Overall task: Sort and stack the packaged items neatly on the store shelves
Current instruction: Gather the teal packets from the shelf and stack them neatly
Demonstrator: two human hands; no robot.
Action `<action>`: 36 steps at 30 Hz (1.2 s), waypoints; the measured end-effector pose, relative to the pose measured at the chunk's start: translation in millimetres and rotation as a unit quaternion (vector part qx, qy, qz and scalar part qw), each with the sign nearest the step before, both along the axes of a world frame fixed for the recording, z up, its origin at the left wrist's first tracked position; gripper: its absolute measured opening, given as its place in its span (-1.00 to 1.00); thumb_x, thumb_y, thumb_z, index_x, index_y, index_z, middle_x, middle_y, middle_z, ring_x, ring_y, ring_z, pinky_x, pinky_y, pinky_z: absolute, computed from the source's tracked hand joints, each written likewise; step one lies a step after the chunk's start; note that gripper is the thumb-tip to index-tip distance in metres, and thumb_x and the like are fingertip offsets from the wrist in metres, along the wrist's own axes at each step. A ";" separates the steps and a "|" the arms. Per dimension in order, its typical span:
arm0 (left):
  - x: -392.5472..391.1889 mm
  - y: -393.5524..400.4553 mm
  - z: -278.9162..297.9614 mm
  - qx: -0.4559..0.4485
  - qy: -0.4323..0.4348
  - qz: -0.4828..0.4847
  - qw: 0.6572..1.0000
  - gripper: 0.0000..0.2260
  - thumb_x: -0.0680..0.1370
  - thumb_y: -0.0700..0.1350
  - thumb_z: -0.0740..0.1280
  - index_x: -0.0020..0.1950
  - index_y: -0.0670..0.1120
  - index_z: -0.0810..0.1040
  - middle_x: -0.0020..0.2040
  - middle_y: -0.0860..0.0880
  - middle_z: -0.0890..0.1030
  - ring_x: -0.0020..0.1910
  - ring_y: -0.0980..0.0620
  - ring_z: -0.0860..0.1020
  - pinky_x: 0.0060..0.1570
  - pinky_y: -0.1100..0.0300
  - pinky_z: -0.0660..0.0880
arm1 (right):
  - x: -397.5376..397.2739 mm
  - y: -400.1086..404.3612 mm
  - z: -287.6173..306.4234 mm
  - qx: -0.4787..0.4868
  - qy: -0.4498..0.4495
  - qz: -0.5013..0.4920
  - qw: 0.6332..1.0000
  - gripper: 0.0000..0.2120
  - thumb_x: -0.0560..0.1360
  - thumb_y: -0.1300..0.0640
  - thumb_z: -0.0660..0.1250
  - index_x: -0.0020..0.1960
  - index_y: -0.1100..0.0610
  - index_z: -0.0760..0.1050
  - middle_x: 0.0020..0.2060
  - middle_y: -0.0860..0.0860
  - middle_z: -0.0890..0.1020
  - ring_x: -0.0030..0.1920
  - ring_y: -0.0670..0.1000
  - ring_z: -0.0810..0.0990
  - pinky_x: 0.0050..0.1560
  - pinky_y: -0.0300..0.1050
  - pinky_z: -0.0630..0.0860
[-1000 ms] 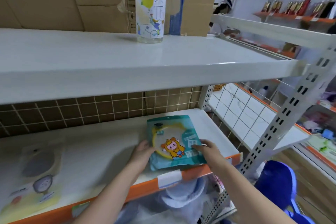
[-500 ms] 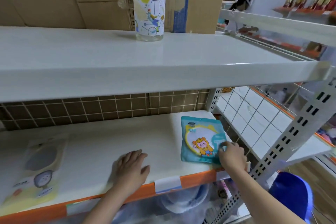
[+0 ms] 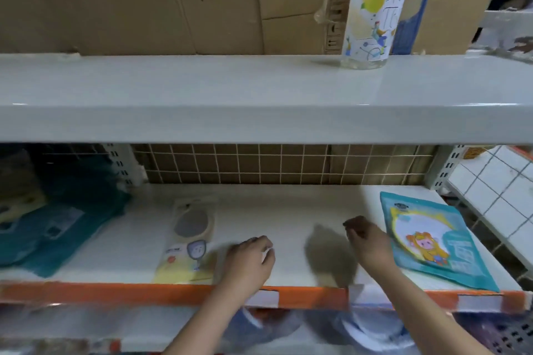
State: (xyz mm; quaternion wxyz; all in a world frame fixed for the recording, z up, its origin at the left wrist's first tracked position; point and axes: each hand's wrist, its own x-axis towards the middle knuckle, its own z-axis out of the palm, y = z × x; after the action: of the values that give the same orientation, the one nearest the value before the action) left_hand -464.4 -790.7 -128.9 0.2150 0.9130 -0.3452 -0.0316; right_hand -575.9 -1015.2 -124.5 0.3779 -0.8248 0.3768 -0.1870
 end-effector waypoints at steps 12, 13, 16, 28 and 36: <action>104.8 267.5 42.6 -0.112 0.051 0.143 0.982 -0.88 0.58 0.00 0.22 -0.03 0.05 0.53 -0.18 0.06 0.62 -0.20 0.02 0.57 -0.15 0.08 0.53 | 127.4 240.3 31.2 0.088 0.001 0.165 0.982 -0.86 0.51 0.20 0.30 -0.16 0.01 0.56 -0.19 0.02 0.67 -0.14 0.03 0.64 -0.20 -0.24 0.47; 114.2 288.7 43.2 -0.111 0.047 0.152 0.981 -0.88 0.58 0.00 0.21 -0.02 0.06 0.53 -0.18 0.07 0.61 -0.19 0.02 0.57 -0.15 0.09 0.52 | 138.1 259.1 32.0 0.085 0.007 0.174 0.981 -0.89 0.52 0.17 0.29 -0.13 0.02 0.55 -0.19 0.03 0.67 -0.13 0.03 0.63 -0.24 -0.27 0.45; 138.9 344.9 48.4 -0.107 0.034 0.174 0.978 -0.89 0.58 -0.03 0.23 -0.04 0.03 0.53 -0.26 0.06 0.57 -0.20 -0.01 0.56 -0.20 0.12 0.47 | 167.7 310.9 31.4 0.099 0.012 0.193 0.976 -0.88 0.53 0.15 0.28 -0.15 0.01 0.54 -0.20 0.02 0.67 -0.11 0.04 0.65 -0.11 -0.09 0.53; 219.4 476.0 57.7 -0.130 0.039 0.297 0.945 -0.89 0.57 -0.06 0.21 -0.02 0.01 0.54 -0.15 -0.02 0.63 -0.25 -0.02 0.57 -0.23 0.10 0.51 | 259.2 430.7 37.7 0.100 0.039 0.263 0.959 -0.92 0.53 0.13 0.28 -0.10 0.03 0.54 -0.13 0.01 0.64 -0.12 0.02 0.63 -0.07 -0.09 0.53; 270.9 496.7 59.6 -0.121 0.025 0.354 0.927 -0.72 0.57 -0.01 0.23 0.23 -0.07 0.50 0.14 -0.08 0.56 -0.04 -0.08 0.52 -0.14 0.10 0.46 | 330.5 448.8 45.8 0.026 0.084 0.333 0.939 -0.85 0.55 0.04 0.24 -0.03 0.09 0.53 -0.09 0.02 0.62 -0.01 0.06 0.60 -0.07 -0.12 0.45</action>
State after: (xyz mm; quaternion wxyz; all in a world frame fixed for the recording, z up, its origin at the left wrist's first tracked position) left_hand -193.5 -294.0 -69.2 0.3299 0.9417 0.0049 0.0655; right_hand -245.4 -566.3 -78.7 0.4071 -0.9056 0.1155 0.0298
